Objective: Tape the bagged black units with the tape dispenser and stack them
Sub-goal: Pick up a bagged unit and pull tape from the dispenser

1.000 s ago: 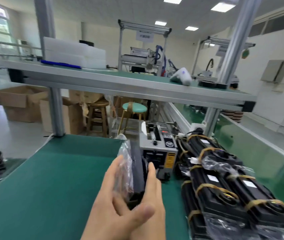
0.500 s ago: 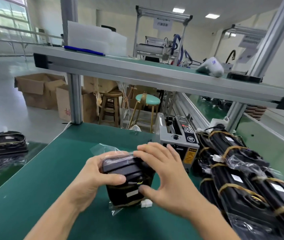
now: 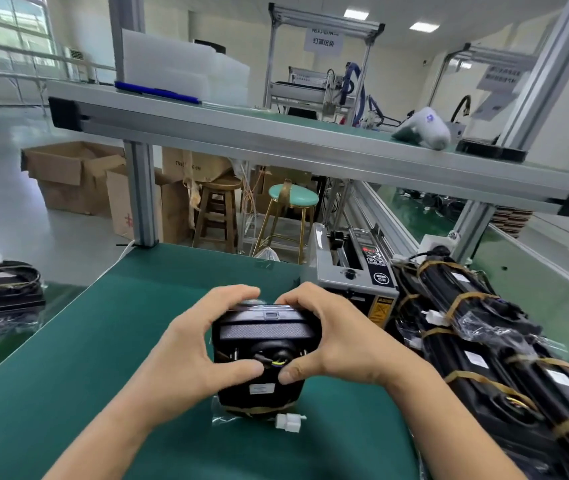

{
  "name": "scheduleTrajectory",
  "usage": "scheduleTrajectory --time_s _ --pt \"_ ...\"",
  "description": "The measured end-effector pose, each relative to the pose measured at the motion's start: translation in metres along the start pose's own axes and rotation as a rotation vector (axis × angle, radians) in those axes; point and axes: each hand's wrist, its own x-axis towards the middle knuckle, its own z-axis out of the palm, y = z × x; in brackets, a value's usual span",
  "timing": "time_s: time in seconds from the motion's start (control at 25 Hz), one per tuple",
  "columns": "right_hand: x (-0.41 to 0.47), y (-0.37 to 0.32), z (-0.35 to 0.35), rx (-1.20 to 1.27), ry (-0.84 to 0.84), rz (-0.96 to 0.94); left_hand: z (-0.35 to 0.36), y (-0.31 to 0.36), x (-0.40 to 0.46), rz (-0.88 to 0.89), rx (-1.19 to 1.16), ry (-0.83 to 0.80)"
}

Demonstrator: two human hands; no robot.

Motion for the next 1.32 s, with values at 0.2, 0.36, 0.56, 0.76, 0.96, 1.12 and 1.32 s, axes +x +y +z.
scheduleTrajectory --time_s 0.2,0.36,0.56,0.76,0.96,1.12,1.32 --pt "-0.008 0.004 -0.005 0.049 -0.051 0.011 -0.007 -0.007 0.009 -0.147 -0.193 -0.134" --pt "-0.012 0.007 -0.002 0.060 0.008 0.016 0.006 -0.005 0.012 -0.185 -0.326 -0.108" --pt "-0.018 0.015 0.019 0.210 0.149 0.035 0.006 -0.007 0.005 -0.169 -0.375 0.053" --pt "-0.015 0.030 0.036 0.542 0.188 0.077 0.013 -0.014 0.007 -0.170 -0.533 0.260" --pt "-0.030 0.039 0.062 0.994 0.200 0.417 0.022 -0.027 0.012 -0.370 -1.198 0.625" --pt "-0.035 0.035 0.080 1.283 0.146 0.419 0.038 -0.029 0.006 -0.576 -1.391 0.635" --pt "-0.031 0.022 0.051 0.934 0.371 0.383 0.032 -0.040 -0.007 -0.612 -0.855 0.602"
